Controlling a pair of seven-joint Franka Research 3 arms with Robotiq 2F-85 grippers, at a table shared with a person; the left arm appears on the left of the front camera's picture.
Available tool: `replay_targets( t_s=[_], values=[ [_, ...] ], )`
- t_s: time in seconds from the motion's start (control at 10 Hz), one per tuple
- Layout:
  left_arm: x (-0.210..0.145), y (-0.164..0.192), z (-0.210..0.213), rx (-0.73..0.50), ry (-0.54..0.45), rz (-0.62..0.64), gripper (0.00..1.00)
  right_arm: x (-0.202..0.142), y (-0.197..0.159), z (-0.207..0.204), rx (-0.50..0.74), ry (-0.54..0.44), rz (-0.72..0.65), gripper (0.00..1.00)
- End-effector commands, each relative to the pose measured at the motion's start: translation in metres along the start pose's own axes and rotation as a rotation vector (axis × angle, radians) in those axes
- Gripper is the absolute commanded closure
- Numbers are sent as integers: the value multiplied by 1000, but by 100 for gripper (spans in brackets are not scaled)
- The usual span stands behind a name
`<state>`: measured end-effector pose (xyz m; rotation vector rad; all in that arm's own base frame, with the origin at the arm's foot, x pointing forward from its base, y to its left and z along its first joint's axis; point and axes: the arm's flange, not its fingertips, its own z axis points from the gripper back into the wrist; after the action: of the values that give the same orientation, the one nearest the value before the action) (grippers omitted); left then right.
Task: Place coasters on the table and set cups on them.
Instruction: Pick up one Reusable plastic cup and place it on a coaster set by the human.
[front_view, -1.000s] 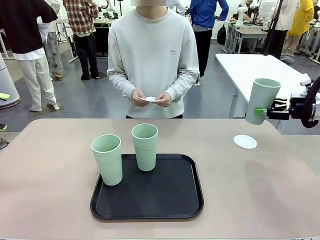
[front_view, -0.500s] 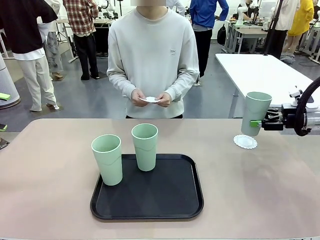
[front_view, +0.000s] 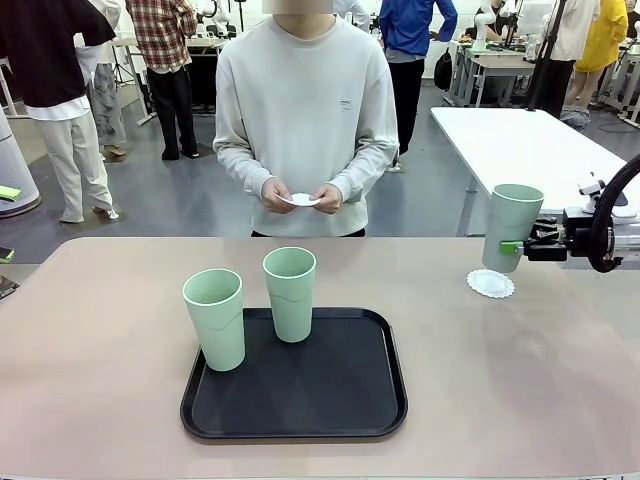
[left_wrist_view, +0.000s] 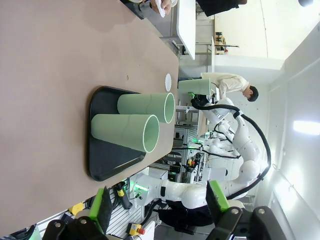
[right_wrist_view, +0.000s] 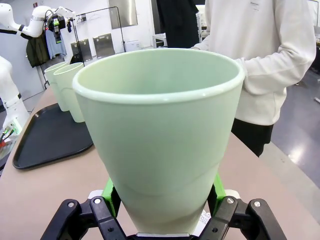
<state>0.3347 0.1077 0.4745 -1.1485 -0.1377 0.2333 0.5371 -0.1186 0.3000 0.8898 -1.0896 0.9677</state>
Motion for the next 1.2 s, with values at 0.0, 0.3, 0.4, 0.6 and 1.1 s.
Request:
replay_targets(
  t_s=[0.0, 0.3, 0.4, 0.6, 1.1],
  values=[
    [1, -2, -1, -22, 0, -16, 0, 0, 0, 0, 0, 0, 0, 18],
    [1, -2, -1, -22, 0, -16, 0, -18, -15, -14, 42, -41, 111, 18],
    [1, -2, -1, -22, 0, -16, 0, -23, -17, -17, 55, -47, 132, 18],
    [1, -2, -1, -22, 0, -16, 0, -33, -24, -17, 59, -42, 145, 18],
    [1, -2, -1, -22, 0, -16, 0, -44, -33, -12, 48, -32, 110, 18]
  ],
)
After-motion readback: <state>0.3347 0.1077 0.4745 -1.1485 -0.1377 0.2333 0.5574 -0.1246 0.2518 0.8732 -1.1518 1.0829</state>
